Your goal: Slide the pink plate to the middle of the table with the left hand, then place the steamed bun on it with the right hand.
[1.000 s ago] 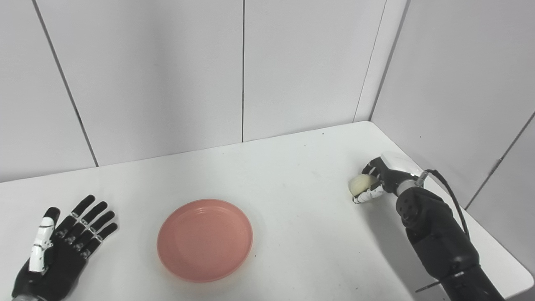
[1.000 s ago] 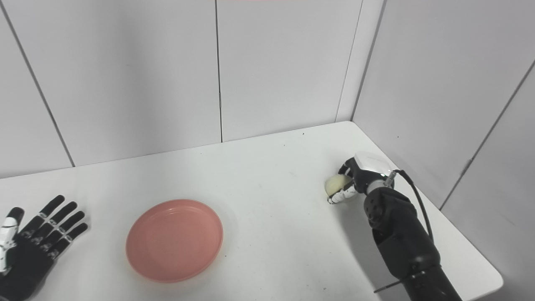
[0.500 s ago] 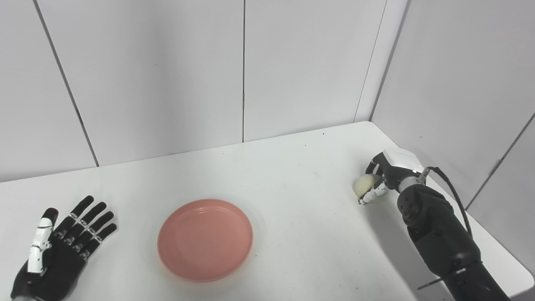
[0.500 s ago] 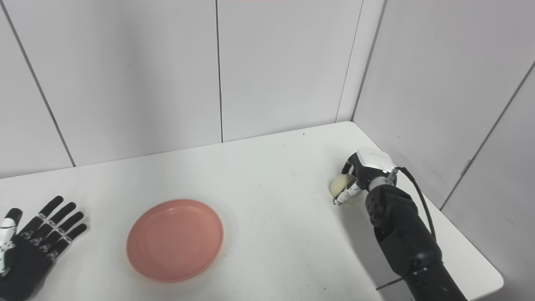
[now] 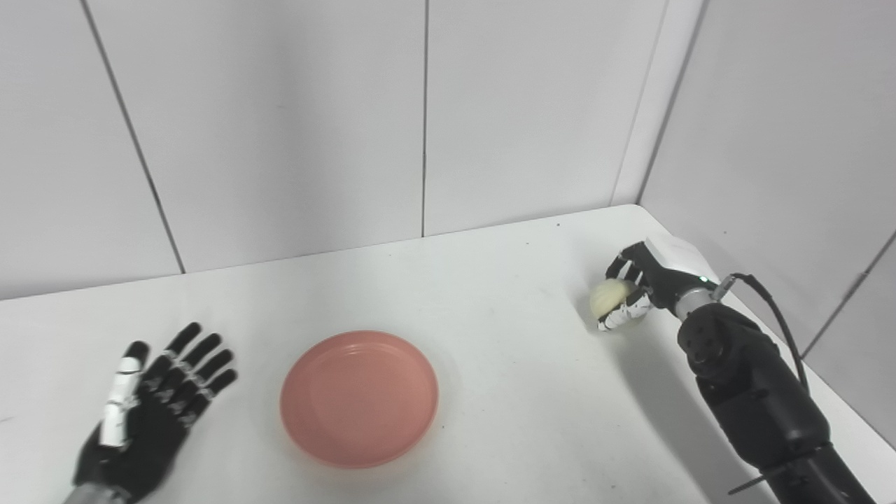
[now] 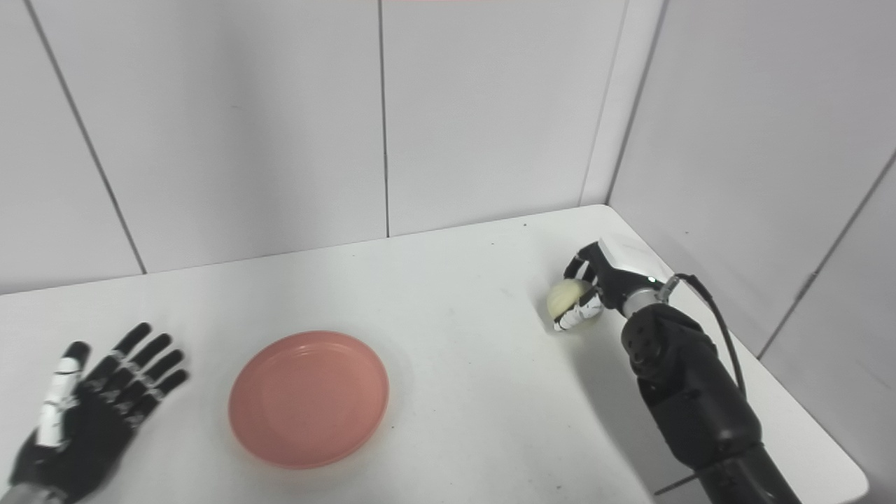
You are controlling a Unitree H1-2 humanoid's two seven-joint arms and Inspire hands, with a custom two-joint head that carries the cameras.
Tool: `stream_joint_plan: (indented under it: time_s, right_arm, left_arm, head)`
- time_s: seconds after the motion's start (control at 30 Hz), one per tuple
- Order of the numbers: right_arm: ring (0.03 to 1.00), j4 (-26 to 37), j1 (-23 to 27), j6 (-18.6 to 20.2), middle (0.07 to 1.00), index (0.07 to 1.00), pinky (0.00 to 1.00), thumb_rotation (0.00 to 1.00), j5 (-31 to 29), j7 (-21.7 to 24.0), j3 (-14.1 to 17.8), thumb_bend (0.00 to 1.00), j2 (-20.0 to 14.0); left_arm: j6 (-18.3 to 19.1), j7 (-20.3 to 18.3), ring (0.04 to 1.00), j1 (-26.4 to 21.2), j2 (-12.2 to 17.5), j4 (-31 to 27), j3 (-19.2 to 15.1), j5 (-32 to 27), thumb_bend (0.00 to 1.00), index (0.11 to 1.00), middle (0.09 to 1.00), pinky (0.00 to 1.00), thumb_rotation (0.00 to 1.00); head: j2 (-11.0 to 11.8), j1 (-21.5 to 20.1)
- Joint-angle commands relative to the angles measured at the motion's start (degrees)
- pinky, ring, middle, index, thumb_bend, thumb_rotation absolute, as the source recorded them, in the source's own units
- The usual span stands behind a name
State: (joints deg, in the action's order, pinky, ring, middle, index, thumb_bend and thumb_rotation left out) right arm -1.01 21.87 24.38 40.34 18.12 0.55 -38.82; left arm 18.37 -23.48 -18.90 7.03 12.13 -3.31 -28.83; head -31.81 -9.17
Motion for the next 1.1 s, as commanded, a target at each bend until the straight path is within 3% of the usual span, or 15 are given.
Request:
stream_joint_plan:
  time_s: [0.0, 0.13, 0.4, 0.63, 0.8, 1.07]
  right_arm:
    - [0.428, 1.8, 4.4, -5.4, 0.43, 0.534, 0.36, 0.0, -1.2, -1.4, -1.2, 0.52, -1.7]
    - [0.406, 1.9, 7.7, -8.4, 0.428, 0.54, 0.35, 0.0, -1.6, -0.8, -4.8, 0.52, -1.0]
    - [0.41, 6.0, 14.0, -6.9, 0.423, 0.54, 0.34, 0.0, -0.7, 3.6, -10.9, 0.52, 2.5]
    - [0.393, 7.9, 17.1, -7.9, 0.429, 0.538, 0.32, 0.0, -3.2, 6.7, -13.6, 0.51, 6.6]
    - [0.343, 11.3, 18.9, -6.4, 0.431, 0.524, 0.27, 0.0, -1.6, 9.8, -16.8, 0.52, 10.0]
    - [0.407, 13.8, 19.6, -2.6, 0.429, 0.534, 0.33, 0.0, -0.3, 13.6, -19.2, 0.52, 16.4]
  left_arm:
    - [4.4, 4.0, 0.941, 2.1, -1.7, -0.5, 1.7, 3.0, 0.58, 0.963, 0.955, 0.96, 0.93]
    - [5.0, 7.2, 0.951, 2.1, -3.8, -2.2, 3.2, 5.1, 0.54, 0.976, 0.965, 0.97, 1.0]
    - [4.3, 8.7, 0.965, 1.0, -6.4, -0.8, 4.7, 7.3, 0.54, 0.997, 0.976, 0.99, 1.0]
    - [4.1, 9.2, 0.961, 0.5, -7.6, 0.3, 4.8, 8.0, 0.55, 0.988, 0.969, 0.98, 1.0]
    - [4.0, 9.0, 0.96, 0.1, -7.8, 0.8, 5.0, 8.4, 0.56, 0.99, 0.969, 0.99, 1.0]
    - [5.3, 10.1, 0.945, 0.0, -8.2, 0.1, 4.9, 8.1, 0.55, 0.974, 0.952, 0.98, 1.0]
  head:
    - [-0.3, 3.4]
    - [-0.5, 7.9]
    - [-1.0, 13.9]
    - [-1.4, 15.1]
    - [-2.0, 15.4]
    - [-2.8, 15.0]
